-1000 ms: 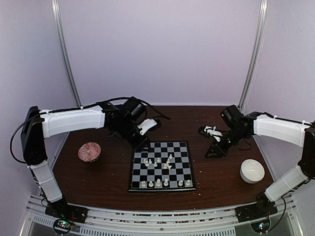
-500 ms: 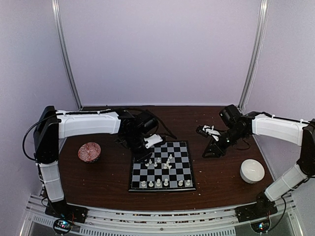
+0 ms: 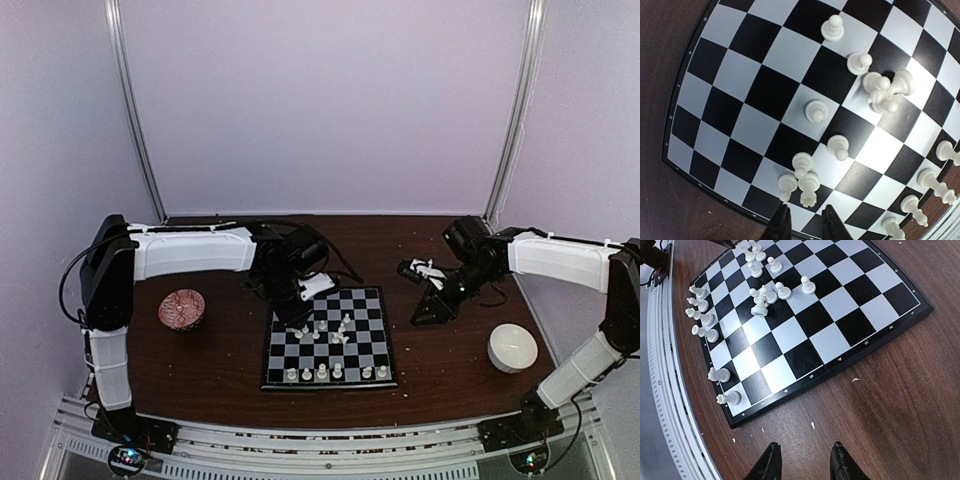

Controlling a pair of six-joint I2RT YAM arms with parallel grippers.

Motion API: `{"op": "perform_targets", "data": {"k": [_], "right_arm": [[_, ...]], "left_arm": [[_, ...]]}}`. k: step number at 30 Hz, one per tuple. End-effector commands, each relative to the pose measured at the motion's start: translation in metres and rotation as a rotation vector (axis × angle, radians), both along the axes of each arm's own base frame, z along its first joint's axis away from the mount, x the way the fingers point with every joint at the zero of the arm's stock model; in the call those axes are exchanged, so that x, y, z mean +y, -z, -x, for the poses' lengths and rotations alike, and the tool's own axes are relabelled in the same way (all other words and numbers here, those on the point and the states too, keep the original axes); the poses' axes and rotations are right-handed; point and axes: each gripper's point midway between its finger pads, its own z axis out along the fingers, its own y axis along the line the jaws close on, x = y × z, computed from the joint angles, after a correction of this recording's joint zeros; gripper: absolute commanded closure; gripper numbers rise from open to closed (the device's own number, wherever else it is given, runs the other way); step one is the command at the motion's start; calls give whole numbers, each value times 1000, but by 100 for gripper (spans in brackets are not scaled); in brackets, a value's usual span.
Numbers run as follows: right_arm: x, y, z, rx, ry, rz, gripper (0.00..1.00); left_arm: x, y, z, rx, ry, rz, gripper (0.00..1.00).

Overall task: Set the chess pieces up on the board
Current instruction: Pick up the rook from the chessboard.

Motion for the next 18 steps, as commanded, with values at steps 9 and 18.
{"op": "perform_targets", "data": {"k": [9, 18], "right_arm": [[3, -1, -2, 18, -17, -2, 66], [4, 1, -1, 33, -18, 0, 66]], "left_arm": [[-7, 11, -4, 12, 22, -9, 76], [-7, 18, -4, 19, 27, -17, 77]]}}
